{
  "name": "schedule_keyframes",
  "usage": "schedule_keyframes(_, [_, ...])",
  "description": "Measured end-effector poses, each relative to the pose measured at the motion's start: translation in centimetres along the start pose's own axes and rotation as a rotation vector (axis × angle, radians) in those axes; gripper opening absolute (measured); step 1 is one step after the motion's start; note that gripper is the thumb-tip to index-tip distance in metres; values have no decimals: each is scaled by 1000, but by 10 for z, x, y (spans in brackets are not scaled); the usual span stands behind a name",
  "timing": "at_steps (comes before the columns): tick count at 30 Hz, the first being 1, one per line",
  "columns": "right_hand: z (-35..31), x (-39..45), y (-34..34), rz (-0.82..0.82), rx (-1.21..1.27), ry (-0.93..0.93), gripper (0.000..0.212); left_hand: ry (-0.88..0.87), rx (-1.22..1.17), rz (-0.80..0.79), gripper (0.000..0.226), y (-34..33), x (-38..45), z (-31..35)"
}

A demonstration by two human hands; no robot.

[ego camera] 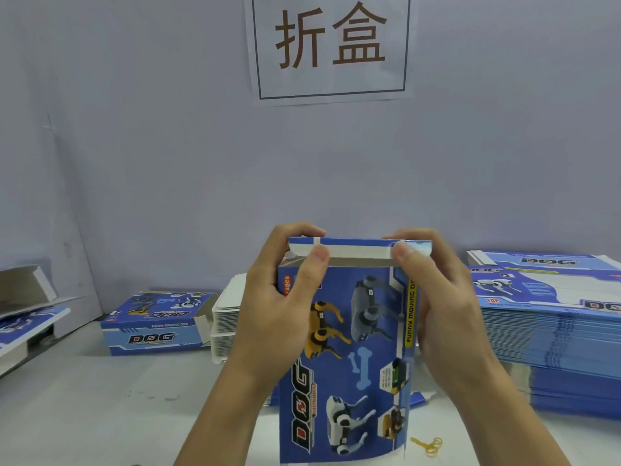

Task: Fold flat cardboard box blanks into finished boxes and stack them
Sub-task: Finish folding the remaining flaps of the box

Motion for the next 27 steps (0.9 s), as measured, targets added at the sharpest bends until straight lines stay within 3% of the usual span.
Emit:
schedule_keyframes(12, [-2,-3,-5,-23,65,-52,12,61,-197,-39,19,-2,-4,-9])
schedule_keyframes(27, [2,-3,7,113,172,-133,15,101,-199,-54,18,-6,-4,-6])
Point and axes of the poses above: each hand's wrist, its own x-axis towards the middle knuckle, its own y-axis out of the back of the hand, z = x × y, the point moved 7 cm from there along x, towards the middle knuckle, and after that the axes turned 13 degrees about z, right-handed, at the moved point
